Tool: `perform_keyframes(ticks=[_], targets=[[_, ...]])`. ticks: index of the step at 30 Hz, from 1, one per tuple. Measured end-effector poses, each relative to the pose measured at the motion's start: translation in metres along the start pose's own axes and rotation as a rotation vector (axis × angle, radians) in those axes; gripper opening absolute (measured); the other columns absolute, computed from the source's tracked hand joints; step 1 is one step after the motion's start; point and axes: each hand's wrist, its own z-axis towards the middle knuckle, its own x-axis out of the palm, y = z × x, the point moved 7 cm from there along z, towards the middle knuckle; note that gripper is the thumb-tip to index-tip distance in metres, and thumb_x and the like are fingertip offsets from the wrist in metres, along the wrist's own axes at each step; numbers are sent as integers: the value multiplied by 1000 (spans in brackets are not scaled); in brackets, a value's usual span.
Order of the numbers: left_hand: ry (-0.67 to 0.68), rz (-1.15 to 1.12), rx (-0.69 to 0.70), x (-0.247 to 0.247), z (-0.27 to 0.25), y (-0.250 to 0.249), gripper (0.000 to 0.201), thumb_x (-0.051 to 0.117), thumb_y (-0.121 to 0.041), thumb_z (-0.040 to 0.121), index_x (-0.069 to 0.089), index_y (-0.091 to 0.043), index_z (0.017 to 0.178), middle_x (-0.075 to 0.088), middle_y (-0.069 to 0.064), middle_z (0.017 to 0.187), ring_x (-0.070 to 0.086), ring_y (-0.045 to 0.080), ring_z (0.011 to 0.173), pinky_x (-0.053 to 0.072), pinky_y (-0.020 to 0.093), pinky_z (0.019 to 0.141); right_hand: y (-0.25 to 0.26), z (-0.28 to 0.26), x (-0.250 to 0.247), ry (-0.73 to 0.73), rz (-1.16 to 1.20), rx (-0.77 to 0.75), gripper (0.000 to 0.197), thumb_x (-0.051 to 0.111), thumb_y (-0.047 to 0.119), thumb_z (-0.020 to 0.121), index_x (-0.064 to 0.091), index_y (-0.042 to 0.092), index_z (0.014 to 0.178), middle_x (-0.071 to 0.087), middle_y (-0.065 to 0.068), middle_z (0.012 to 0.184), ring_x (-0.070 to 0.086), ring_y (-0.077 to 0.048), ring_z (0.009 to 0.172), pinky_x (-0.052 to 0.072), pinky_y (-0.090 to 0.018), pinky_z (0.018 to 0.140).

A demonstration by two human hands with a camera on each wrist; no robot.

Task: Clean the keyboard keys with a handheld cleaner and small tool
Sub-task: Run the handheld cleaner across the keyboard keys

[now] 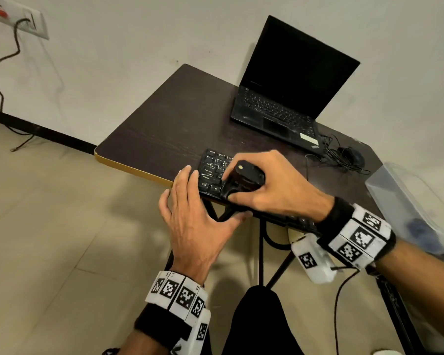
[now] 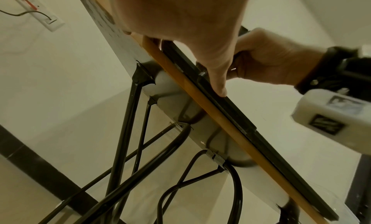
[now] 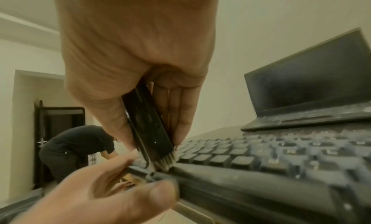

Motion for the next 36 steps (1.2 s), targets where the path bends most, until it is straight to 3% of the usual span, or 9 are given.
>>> perform_keyframes(ticks=[2, 6, 11, 15, 21, 25, 30, 36], targets=[[0, 6, 1, 0, 0, 1, 126, 77, -87, 58, 46, -7, 150, 38, 3, 164, 39, 22, 151, 27, 55, 121, 4, -2, 5, 14, -6, -14, 21, 80, 26, 75, 72, 24, 94, 76, 2, 81, 74, -18, 73, 58, -42, 69], [0, 24, 10, -1, -1, -1, 128, 70, -94, 60, 47, -6, 150, 39, 5, 164, 39, 22, 151, 25, 55, 122, -17, 15, -11, -100, -51, 76, 22, 78, 32, 73, 72, 24, 92, 75, 5, 78, 72, -15, 72, 59, -43, 73], [12, 3, -3, 0, 0, 1, 127, 76, -87, 58, 44, -8, 151, 36, 4, 165, 36, 22, 153, 24, 57, 123, 8, 4, 7, 18, 3, -14, 22, 82, 24, 76, 73, 25, 95, 77, 2, 81, 73, -17, 73, 58, -41, 70], [18, 16, 6, -1, 0, -1, 128, 70, -93, 60, 45, -7, 151, 36, 4, 165, 37, 22, 153, 23, 56, 123, -12, 24, -6, -84, -37, 82, 23, 79, 30, 72, 72, 22, 92, 76, 4, 78, 73, -15, 73, 59, -42, 73], [-2, -46, -18, -3, 2, 1, 123, 83, -81, 55, 47, -10, 150, 41, 0, 162, 36, 17, 152, 22, 56, 123, 16, 9, 10, 15, 32, -39, 22, 84, 20, 77, 73, 25, 97, 77, 3, 81, 74, -16, 73, 59, -41, 70], [8, -57, -26, -4, 3, 5, 121, 72, -91, 58, 51, -13, 148, 42, -3, 161, 37, 15, 152, 18, 55, 125, -3, 27, -3, -88, -19, 47, 20, 82, 23, 75, 72, 21, 93, 75, 4, 78, 72, -15, 73, 59, -43, 72], [-27, -109, -25, -4, 6, 9, 111, 74, -85, 57, 55, -16, 142, 46, -5, 158, 42, 13, 148, 19, 56, 124, 24, 13, 12, 29, 49, -58, 21, 84, 16, 77, 74, 21, 95, 75, 1, 80, 71, -18, 71, 57, -40, 69], [-10, -107, -31, -4, 6, 9, 116, 68, -92, 55, 55, -17, 143, 45, -6, 159, 40, 12, 149, 18, 56, 125, 7, 36, 3, -67, -14, 27, 20, 84, 23, 75, 72, 22, 91, 75, 5, 76, 72, -13, 71, 58, -41, 73]])
